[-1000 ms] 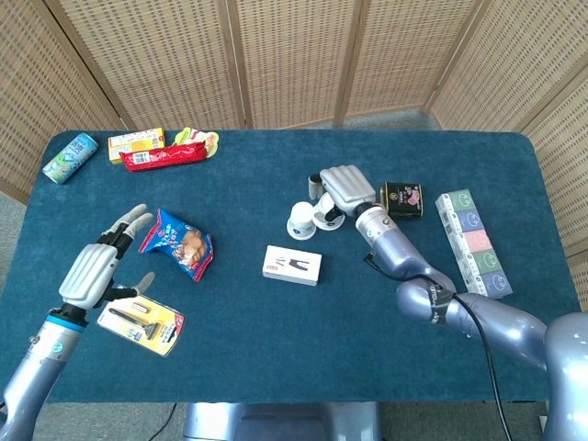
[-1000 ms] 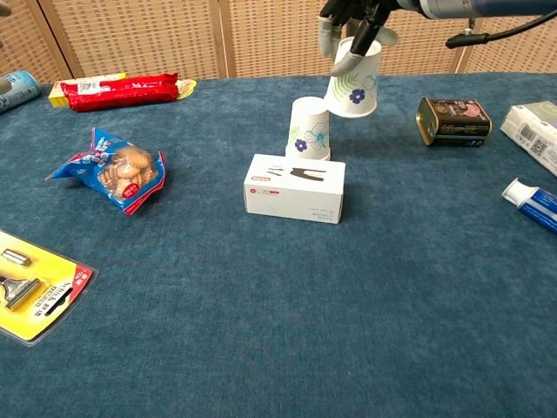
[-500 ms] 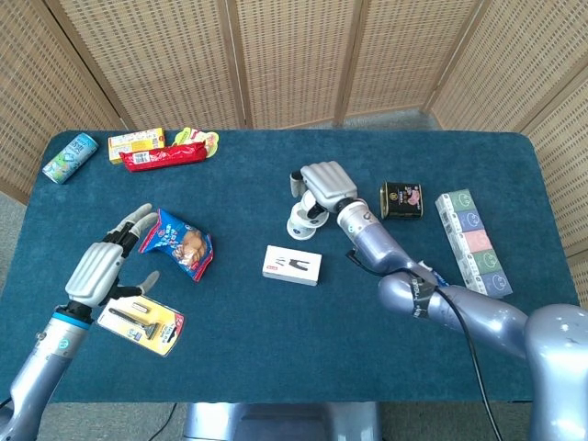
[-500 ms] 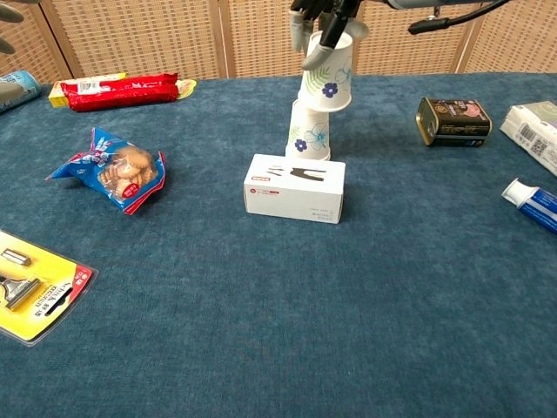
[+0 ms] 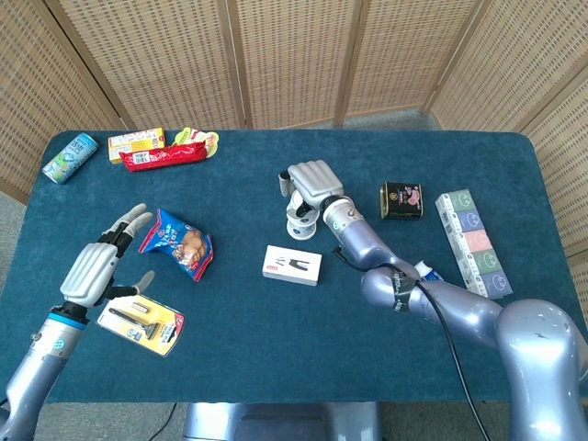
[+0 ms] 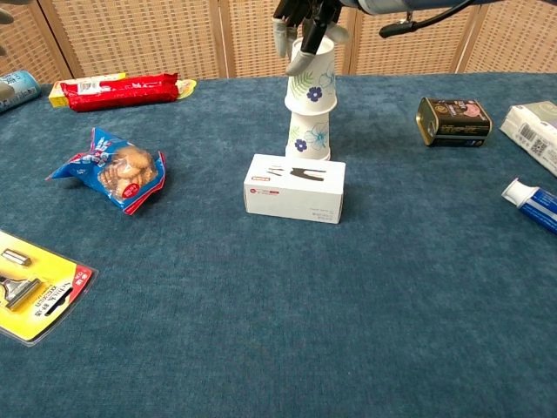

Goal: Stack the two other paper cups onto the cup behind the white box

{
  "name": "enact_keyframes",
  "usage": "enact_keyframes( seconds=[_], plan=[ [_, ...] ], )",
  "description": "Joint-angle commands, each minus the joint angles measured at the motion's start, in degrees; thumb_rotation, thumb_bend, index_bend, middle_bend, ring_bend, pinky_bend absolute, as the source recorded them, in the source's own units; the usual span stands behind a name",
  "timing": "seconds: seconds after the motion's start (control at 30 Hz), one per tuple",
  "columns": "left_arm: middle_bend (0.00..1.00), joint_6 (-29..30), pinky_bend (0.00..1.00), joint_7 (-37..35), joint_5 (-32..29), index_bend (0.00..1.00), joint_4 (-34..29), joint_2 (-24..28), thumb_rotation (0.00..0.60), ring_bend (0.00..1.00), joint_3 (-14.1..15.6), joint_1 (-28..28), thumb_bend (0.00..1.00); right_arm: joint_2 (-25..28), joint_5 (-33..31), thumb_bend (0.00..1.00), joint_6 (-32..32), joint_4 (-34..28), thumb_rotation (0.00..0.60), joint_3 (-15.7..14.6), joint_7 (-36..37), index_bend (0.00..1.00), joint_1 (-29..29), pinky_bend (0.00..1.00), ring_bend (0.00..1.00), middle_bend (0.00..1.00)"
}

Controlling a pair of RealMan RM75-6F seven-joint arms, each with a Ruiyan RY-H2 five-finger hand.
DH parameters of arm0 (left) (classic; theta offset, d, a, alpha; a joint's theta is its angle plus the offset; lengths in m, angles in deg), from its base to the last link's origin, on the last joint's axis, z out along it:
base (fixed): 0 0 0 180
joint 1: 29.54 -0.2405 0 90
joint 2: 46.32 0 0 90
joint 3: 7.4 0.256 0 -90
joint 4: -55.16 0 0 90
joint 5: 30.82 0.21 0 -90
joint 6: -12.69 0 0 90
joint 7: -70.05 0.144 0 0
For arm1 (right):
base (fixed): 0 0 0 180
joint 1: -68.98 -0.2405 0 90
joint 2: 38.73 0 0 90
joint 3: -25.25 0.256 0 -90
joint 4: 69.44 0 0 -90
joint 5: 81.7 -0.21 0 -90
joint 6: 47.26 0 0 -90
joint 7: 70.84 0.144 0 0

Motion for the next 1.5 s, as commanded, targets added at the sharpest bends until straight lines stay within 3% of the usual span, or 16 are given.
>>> enact_keyframes(
  seconds=[0.03,0.63,0.73,0.87,0.97,1.27,1.5],
  plan=[
    [0.0,0.11,0.17,-0.29,0.1,0.01,0.15,0.02,0.6,0.0,0.05,-0.11,0.39,-0.45,-0.51,0.28,0.36,0.86,0.6,-0.68,-0.47,0.48,-0.5,0.84,0.49,0.51],
    [0.0,0.18,0.17,-1.35,0.45,0.01,0.72,-0.15,0.6,0.0,0.06,-0.22,0.39,-2.99,-2.75,0.24,2.42,4.83,0.6,-3.06,-1.21,0.46,-2.78,0.82,0.45,0.49],
    [0.0,0.19,0.17,-1.5,0.48,0.01,0.88,-0.19,0.6,0.0,0.09,-0.26,0.39,-3.81,-3.17,0.23,2.83,6.0,0.6,-3.65,-1.42,0.42,-3.07,0.79,0.4,0.47],
    [0.0,0.37,0.17,-1.59,0.56,0.0,0.9,-0.1,0.6,0.0,0.08,-0.36,0.39,-4.75,-3.54,0.23,3.1,7.23,0.6,-4.16,-1.61,0.28,-3.42,0.68,0.28,0.36],
    [0.0,0.4,0.17,-1.58,0.53,0.0,0.86,-0.01,0.6,0.0,0.11,-0.43,0.4,-4.98,-3.33,0.23,2.96,7.45,0.6,-4.14,-1.4,0.23,-3.44,0.65,0.26,0.34],
    [0.0,0.69,0.17,-1.14,0.74,0.0,0.26,0.29,0.6,0.0,0.21,-0.64,0.39,-2.17,-3.02,0.23,-0.59,4.19,0.6,-3.49,-0.27,0.23,-1.24,0.63,0.23,0.33],
    [0.0,1.13,0.15,-0.42,1.27,0.0,-0.53,0.3,0.6,0.0,0.47,-0.87,0.4,1.53,-0.39,0.26,-7.39,-1.12,0.6,-1.9,1.89,0.23,2.96,0.63,0.22,0.33]
  ],
)
